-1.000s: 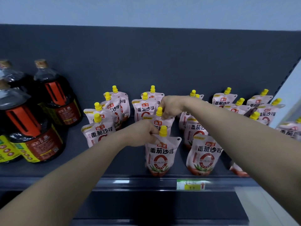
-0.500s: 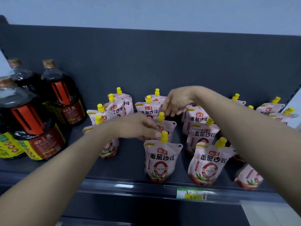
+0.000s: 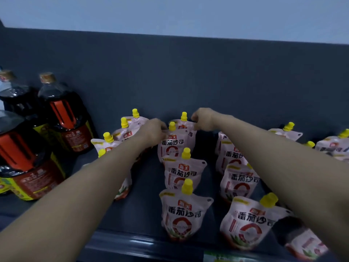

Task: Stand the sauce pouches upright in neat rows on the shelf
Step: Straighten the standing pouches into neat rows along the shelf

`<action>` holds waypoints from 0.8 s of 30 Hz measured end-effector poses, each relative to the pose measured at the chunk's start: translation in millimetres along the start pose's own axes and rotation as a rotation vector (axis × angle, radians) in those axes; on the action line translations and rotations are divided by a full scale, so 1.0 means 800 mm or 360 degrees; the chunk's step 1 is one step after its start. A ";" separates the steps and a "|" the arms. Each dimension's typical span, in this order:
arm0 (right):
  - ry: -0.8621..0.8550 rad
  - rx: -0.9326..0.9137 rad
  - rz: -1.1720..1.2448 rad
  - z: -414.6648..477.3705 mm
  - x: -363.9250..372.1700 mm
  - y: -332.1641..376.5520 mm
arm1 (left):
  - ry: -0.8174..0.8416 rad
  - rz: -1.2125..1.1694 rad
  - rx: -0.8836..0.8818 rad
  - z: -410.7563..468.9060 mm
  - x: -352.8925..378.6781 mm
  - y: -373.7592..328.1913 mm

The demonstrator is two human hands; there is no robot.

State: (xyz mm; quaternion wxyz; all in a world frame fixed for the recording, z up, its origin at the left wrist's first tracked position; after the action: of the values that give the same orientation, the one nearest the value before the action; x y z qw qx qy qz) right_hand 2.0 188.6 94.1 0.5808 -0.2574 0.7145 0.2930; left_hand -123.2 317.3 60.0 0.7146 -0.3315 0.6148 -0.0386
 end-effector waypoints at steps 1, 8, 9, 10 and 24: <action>0.0025 -0.0010 -0.0004 0.006 0.003 -0.002 | 0.0008 -0.0033 -0.0010 0.006 0.003 0.003; -0.0029 -0.0019 -0.0178 0.038 0.012 -0.010 | 0.0061 -0.0341 0.0013 0.024 0.016 -0.005; -0.0058 -0.0020 -0.0184 0.042 0.012 -0.012 | 0.0075 -0.0368 0.0010 0.025 0.018 -0.008; -0.0083 -0.0015 -0.0170 0.045 0.012 -0.015 | 0.0091 -0.0388 0.0011 0.026 0.021 -0.012; -0.0089 0.0054 0.0096 0.037 0.014 -0.031 | 0.0089 -0.0402 0.0082 0.035 0.034 -0.021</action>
State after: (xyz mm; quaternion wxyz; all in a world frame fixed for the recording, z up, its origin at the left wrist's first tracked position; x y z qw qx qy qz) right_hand 37.9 192.1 75.7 0.5957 -0.2174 0.7104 0.3053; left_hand -85.2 303.7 45.8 0.6950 -0.3866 0.5866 -0.1530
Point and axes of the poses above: each hand's wrist, its own z-axis towards the middle knuckle, its own x-axis out of the palm, y = z × x, the point moved 1 cm from there along z, towards the middle knuckle, and after that the axes turned 1 degree about -y, right-handed, at the moved point
